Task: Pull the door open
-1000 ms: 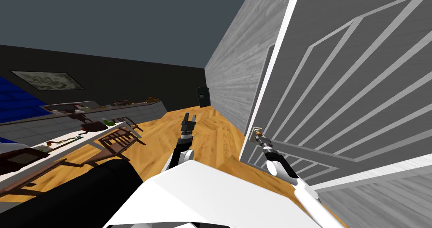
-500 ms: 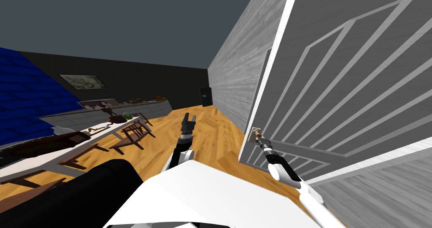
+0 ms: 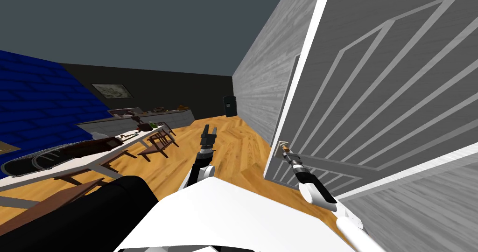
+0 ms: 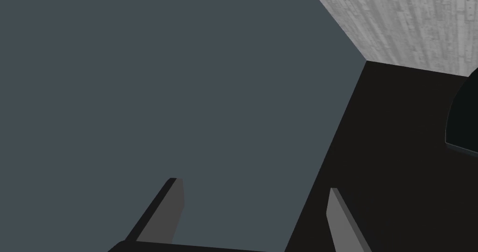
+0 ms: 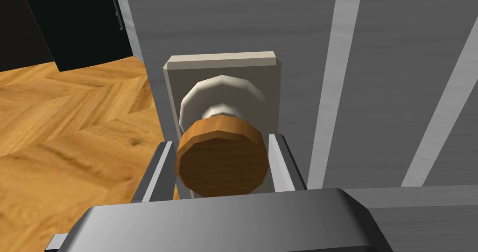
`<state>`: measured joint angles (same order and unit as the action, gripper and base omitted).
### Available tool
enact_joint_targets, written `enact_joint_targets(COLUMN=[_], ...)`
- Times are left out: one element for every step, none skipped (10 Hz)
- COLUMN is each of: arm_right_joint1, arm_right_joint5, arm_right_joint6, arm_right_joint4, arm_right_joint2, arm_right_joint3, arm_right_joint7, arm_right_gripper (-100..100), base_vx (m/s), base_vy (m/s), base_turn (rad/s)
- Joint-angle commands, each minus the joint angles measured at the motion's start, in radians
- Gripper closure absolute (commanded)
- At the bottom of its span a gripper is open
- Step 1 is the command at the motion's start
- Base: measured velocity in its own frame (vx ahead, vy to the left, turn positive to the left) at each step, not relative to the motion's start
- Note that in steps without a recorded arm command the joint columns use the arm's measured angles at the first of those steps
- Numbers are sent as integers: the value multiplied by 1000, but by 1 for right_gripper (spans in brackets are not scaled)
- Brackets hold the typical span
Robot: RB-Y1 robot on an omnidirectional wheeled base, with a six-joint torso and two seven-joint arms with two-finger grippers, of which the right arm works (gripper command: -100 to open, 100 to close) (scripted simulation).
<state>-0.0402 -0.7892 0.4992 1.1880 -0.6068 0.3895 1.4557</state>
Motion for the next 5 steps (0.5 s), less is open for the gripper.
enact_joint_targets(arm_right_joint1=[7,9,13,17,20], arm_right_joint5=[2,3,3,3,4], arm_right_joint6=[16,20,28,35,41], arm_right_joint4=[5,8,14,20,24], arm_right_joint2=[-19,-26,-38,-50,-59], arm_right_joint3=[26,32,44,55,64], arm_right_joint7=[21,27,38,47,55], arm_right_gripper=[100,100,100,100,100], base_vx=[-205,-159,-169,-182,-185], base_vy=[-70,-84,-94,-71,-89], base_turn=[115,71,92,113,87])
